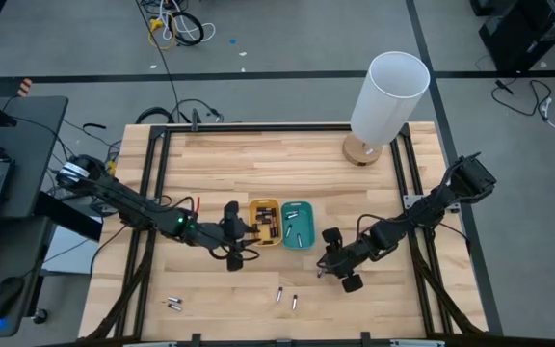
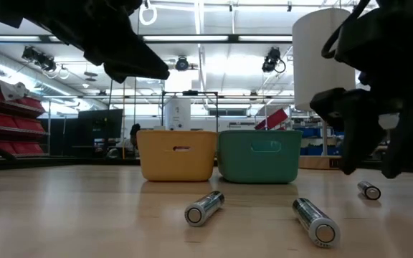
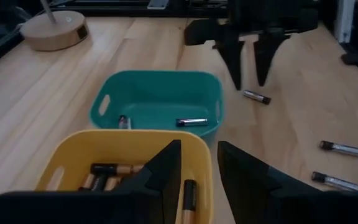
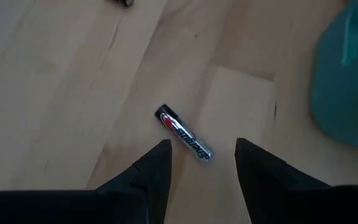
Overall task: Sort batteries
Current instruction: Put the silver battery into the green bin
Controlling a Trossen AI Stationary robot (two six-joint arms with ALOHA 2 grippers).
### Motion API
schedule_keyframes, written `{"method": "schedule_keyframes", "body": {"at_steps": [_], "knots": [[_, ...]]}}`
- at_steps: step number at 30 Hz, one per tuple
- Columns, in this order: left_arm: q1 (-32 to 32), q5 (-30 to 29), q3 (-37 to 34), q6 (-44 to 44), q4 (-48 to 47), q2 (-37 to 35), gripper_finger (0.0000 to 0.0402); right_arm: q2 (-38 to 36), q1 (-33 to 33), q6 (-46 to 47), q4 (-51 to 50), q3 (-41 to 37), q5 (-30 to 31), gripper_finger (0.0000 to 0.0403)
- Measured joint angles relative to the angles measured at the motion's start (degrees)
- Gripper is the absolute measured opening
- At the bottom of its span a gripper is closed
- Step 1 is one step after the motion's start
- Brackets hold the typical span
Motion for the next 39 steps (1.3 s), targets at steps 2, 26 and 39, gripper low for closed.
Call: {"method": "schedule_keyframes", "body": {"at_steps": [2,26,39], "knots": [[0.00,1.77,0.00,-0.15,1.44,0.05,0.0119,0.00,0.01,0.65,0.17,-0.03,-0.07,0.0163],[0.00,3.07,0.02,1.66,18.35,7.64,0.0119,6.19,-1.11,-1.11,7.06,0.08,-2.44,0.0057],[0.76,4.35,0.29,1.45,29.42,16.06,0.0140,3.91,-1.97,5.71,15.72,-0.07,4.14,0.0007]]}}
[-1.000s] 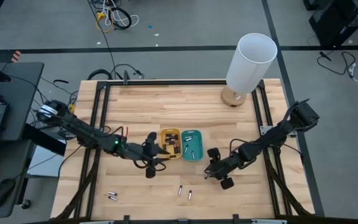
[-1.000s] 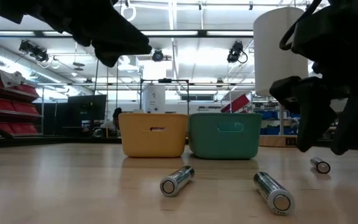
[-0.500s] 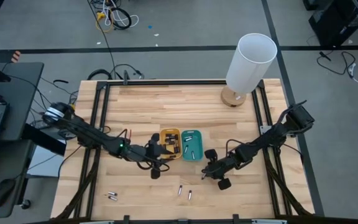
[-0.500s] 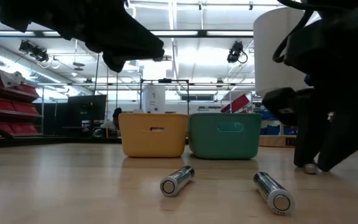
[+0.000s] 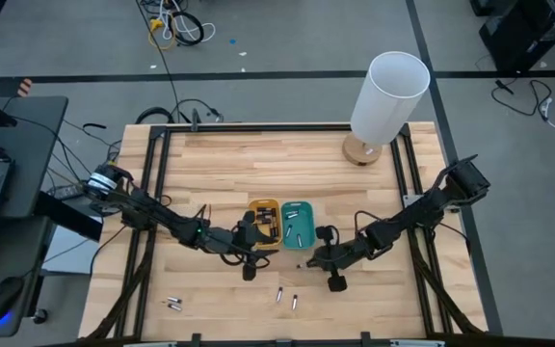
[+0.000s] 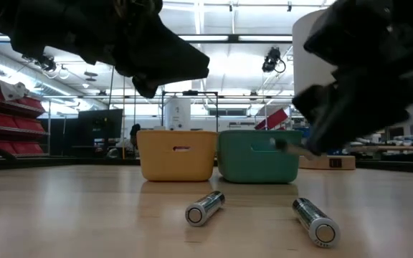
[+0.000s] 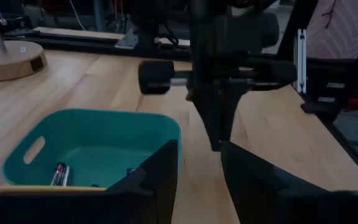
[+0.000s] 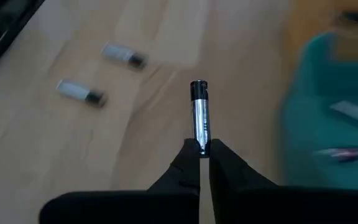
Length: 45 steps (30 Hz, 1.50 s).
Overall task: Sort batteries
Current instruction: Put the silver battery into the green bin
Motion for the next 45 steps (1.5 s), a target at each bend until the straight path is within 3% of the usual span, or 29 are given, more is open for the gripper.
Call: {"method": "schedule_keyframes", "body": {"at_steps": [10,18,25,31,42,45], "knots": [[0.00,-0.21,0.22,0.39,4.95,1.76,0.0188,-7.23,-0.76,-0.50,2.44,0.09,14.80,0.0010],[1.37,-4.10,5.96,3.13,4.79,6.77,0.0222,-6.97,-2.47,-1.74,4.11,0.13,15.52,0.0010],[3.78,-4.06,6.58,1.65,4.30,7.54,0.0222,-7.03,-2.47,-3.10,5.18,0.13,15.60,0.0010],[5.70,0.85,6.59,1.10,3.33,7.52,0.0194,-7.10,-2.49,-3.25,5.24,0.13,15.98,0.0010],[8.25,4.26,6.59,1.09,3.18,7.52,0.0060,-7.12,-2.96,-3.32,4.83,0.13,20.89,0.0013],[9.59,4.51,6.59,1.11,3.12,7.52,0.0046,-7.12,-3.43,-2.63,4.16,0.13,23.09,0.0026]]}}
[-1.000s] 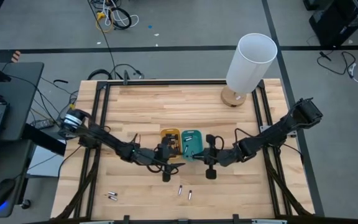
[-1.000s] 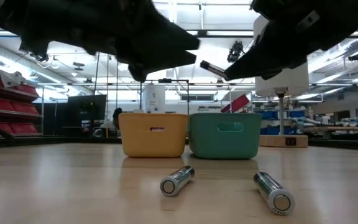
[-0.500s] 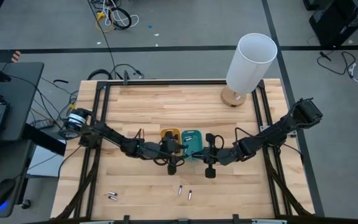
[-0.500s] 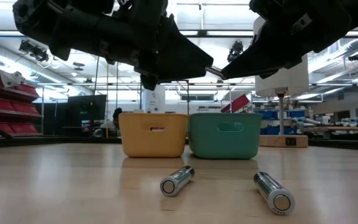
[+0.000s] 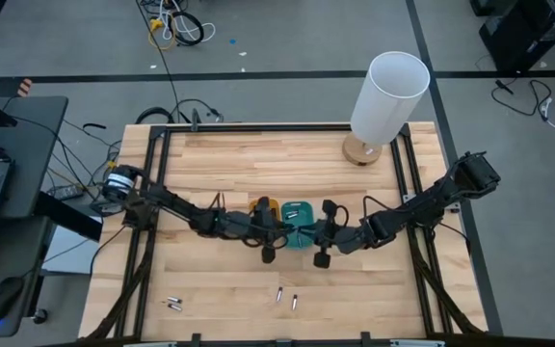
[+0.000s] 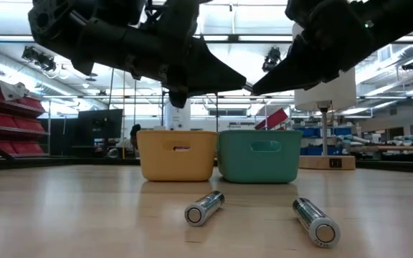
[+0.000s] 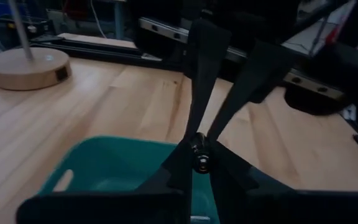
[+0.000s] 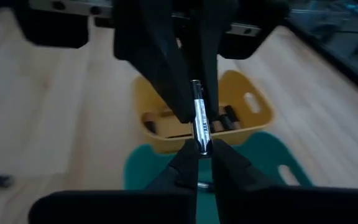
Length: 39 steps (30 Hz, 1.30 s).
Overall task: Sort batteries
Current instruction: Put the silver battery into the green bin
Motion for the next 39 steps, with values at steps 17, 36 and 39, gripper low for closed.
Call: {"method": "schedule_keyframes", "body": {"at_steps": [17,36,39], "knots": [[2.06,0.70,0.00,-0.22,-0.62,-0.19,0.0234,-0.37,0.00,3.30,-3.59,0.00,6.93,0.0181],[-9.83,21.85,-0.02,5.23,-10.47,-0.09,0.0230,-9.37,-0.92,-2.08,-4.00,0.00,20.70,0.0162],[-12.66,18.44,-0.02,8.53,-10.72,-0.09,0.0249,-9.13,-0.92,-1.50,-4.02,0.00,20.66,0.0162]]}}
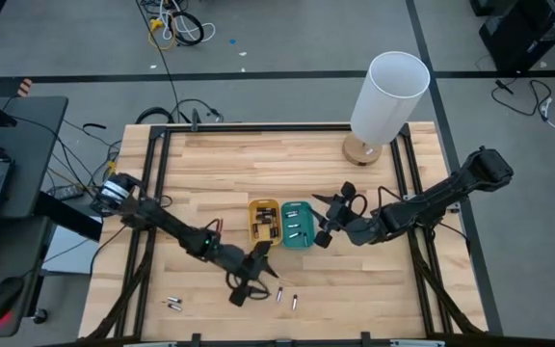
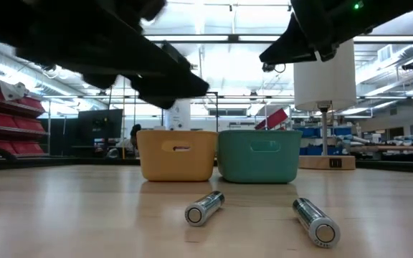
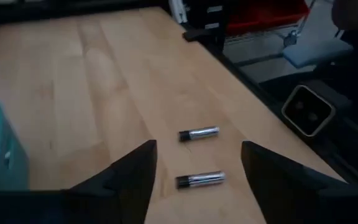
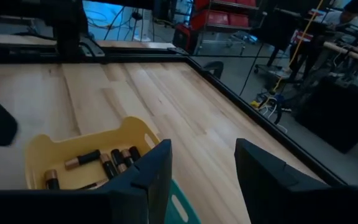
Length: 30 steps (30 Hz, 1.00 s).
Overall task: Sort batteries
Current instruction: Put the silver battery into the green bin
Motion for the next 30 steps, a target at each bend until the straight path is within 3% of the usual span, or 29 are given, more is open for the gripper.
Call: {"method": "schedule_keyframes", "body": {"at_steps": [4,13,20,30], "knots": [[-1.94,-5.59,0.02,2.41,1.93,2.15,0.0295,0.13,-0.24,1.37,-0.13,0.00,-0.65,0.0163],[-1.87,-3.67,1.39,0.47,13.26,14.01,0.0394,0.21,-0.61,1.49,-0.29,0.00,-0.94,0.0162],[-2.23,-3.79,6.59,0.05,12.73,20.50,0.0396,0.21,-0.69,2.48,-0.42,0.00,-1.57,0.0162],[-3.45,-5.88,6.73,-1.06,11.07,21.36,0.0392,0.23,0.57,3.68,-0.55,0.00,-1.75,0.0160]]}}
